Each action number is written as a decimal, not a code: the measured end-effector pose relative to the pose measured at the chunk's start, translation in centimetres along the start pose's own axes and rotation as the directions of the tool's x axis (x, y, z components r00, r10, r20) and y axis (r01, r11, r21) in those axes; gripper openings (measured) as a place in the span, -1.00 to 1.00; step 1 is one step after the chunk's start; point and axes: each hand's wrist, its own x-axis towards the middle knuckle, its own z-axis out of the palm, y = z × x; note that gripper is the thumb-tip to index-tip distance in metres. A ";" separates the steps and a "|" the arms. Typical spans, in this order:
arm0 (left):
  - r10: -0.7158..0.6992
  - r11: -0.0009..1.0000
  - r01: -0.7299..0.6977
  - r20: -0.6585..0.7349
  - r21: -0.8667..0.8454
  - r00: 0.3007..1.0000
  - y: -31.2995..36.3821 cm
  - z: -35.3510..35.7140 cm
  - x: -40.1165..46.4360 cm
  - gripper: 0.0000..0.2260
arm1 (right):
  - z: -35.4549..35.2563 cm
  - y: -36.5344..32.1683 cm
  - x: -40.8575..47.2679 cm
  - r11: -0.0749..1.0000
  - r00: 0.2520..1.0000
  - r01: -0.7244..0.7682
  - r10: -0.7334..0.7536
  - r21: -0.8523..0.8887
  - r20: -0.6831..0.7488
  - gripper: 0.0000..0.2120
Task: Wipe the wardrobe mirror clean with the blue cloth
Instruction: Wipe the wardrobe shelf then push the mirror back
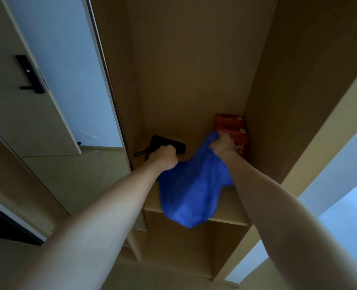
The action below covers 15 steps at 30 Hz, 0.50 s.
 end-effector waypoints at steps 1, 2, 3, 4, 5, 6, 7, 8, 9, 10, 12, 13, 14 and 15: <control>0.000 1.000 0.000 -0.013 0.008 1.000 0.1 -0.5 0.0 -0.76 | -0.6 -1.6 0.4 0.996 0.991 0.093 -0.093 -0.002 -0.094 -0.59; 0.002 1.000 -0.001 -0.028 0.017 1.000 0.2 -1.0 -0.1 -0.75 | -1.2 -3.3 0.5 0.984 0.966 0.179 -0.179 -0.015 -0.188 -0.58; 0.007 1.000 -0.006 -0.046 0.027 0.999 0.2 -1.5 0.0 -0.76 | -1.8 -4.8 0.6 0.963 0.922 0.268 -0.265 -0.029 -0.282 -0.58; 0.014 0.999 -0.012 -0.066 0.036 0.998 0.2 -2.0 0.1 -0.78 | -2.6 -6.4 0.4 0.933 0.863 0.355 -0.353 -0.063 -0.362 -0.60; 0.021 0.999 -0.017 -0.088 0.045 0.996 0.1 -2.4 0.2 -0.80 | -3.1 -7.6 0.1 0.891 0.797 0.436 -0.448 -0.127 -0.404 -0.63; 0.024 0.999 -0.019 -0.104 0.050 0.994 0.1 -2.8 0.3 -0.80 | -3.6 -8.6 -0.5 0.835 0.731 0.513 -0.546 -0.198 -0.409 -0.66; 0.022 0.998 -0.016 -0.114 0.053 0.993 0.0 -3.2 0.4 -0.79 | -3.7 -9.0 -1.1 0.771 0.676 0.582 -0.635 -0.257 -0.375 -0.68; 0.016 0.999 -0.010 -0.119 0.053 0.993 -0.2 -3.4 0.5 -0.80 | -3.5 -9.0 -1.9 0.710 0.637 0.643 -0.704 -0.287 -0.314 -0.69; 0.010 0.998 -0.004 -0.122 0.055 0.992 -0.4 -3.5 0.6 -0.80 | -2.9 -8.4 -2.6 0.666 0.620 0.684 -0.746 -0.299 -0.244 -0.68; 0.006 0.998 0.002 -0.125 0.061 0.992 -0.6 -3.5 0.7 -0.81 | -1.6 -7.1 -3.3 0.648 0.631 0.700 -0.758 -0.300 -0.164 -0.64; 0.003 0.996 0.008 -0.128 0.088 0.992 -1.0 -3.3 0.7 -0.83 | 1.7 -3.5 -4.9 0.663 0.707 0.683 -0.705 -0.306 0.051 -0.54; 0.002 0.995 0.009 -0.121 0.096 0.993 -1.1 -3.1 0.6 -0.83 | 3.5 -1.4 -5.8 0.694 0.760 0.647 -0.623 -0.317 0.187 -0.51; 0.001 0.995 0.009 -0.108 0.097 0.994 -1.3 -2.7 0.6 -0.82 | 5.1 0.9 -6.6 0.732 0.801 0.594 -0.503 -0.333 0.324 -0.49; 0.001 0.995 0.008 -0.091 0.099 0.996 -1.4 -2.3 0.5 -0.81 | 6.4 3.0 -7.4 0.773 0.820 0.529 -0.359 -0.350 0.446 -0.49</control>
